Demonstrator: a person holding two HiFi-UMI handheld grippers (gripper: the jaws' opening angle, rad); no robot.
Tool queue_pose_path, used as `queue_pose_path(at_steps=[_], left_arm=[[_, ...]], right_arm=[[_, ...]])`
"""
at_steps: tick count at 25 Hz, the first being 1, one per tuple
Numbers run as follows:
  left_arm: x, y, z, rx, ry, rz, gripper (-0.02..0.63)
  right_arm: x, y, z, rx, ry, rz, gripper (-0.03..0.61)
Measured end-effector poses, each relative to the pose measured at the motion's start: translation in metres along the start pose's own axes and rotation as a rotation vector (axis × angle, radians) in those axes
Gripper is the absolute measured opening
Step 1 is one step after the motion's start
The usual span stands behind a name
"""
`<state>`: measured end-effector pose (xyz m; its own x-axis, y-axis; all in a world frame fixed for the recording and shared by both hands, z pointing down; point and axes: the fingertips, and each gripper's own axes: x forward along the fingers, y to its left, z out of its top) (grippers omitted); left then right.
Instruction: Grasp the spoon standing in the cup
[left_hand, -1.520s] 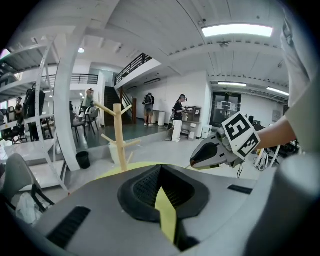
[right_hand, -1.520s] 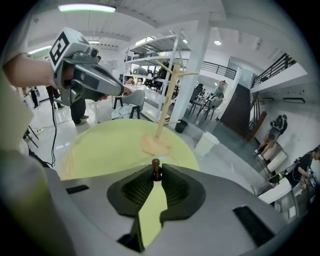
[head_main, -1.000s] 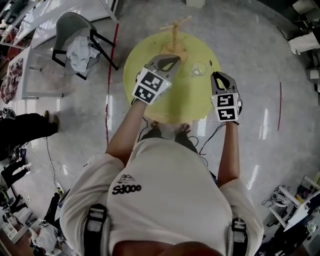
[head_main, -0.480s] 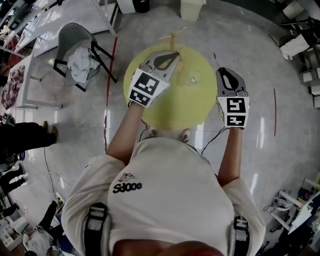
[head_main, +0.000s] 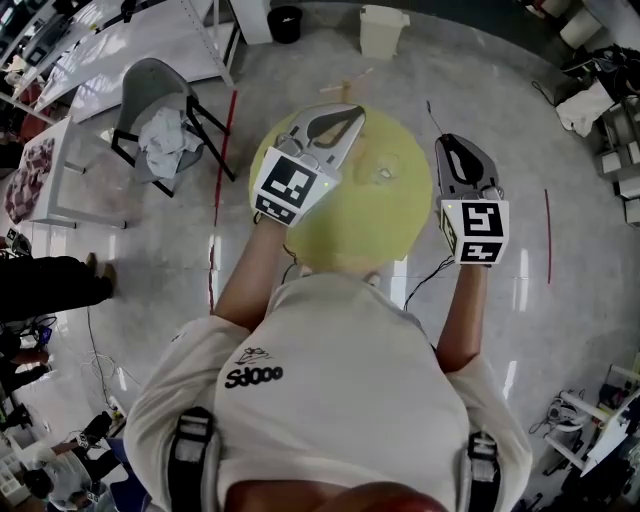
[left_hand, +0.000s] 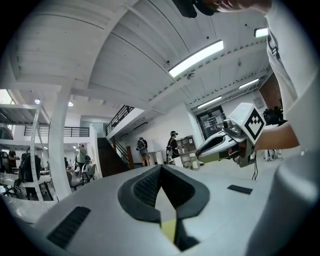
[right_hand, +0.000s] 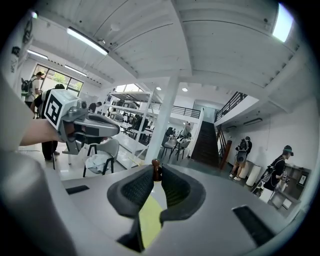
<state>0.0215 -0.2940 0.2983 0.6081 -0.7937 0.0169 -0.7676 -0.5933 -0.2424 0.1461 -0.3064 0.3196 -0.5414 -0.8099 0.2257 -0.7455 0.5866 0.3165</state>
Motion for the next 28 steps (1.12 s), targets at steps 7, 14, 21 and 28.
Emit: queue_pose_path(at_steps=[7,14,21,28], left_arm=[[0.002,0.0,0.003,0.005,-0.013,-0.002,0.028],[0.003,-0.005,0.006,-0.003,-0.012,-0.001,0.028],[-0.001,-0.004,-0.002,-0.021,-0.001,-0.005,0.028],[0.003,-0.002,-0.013,-0.034,0.013,-0.011,0.028]], right_arm=[[0.0,0.01,0.009,-0.022,-0.015,0.021,0.063],[-0.004,0.01,0.014,-0.019,-0.029,0.032,0.063],[-0.003,0.017,0.011,-0.009,-0.019,0.038,0.063],[0.004,0.019,0.004,0.002,-0.009,0.049,0.063]])
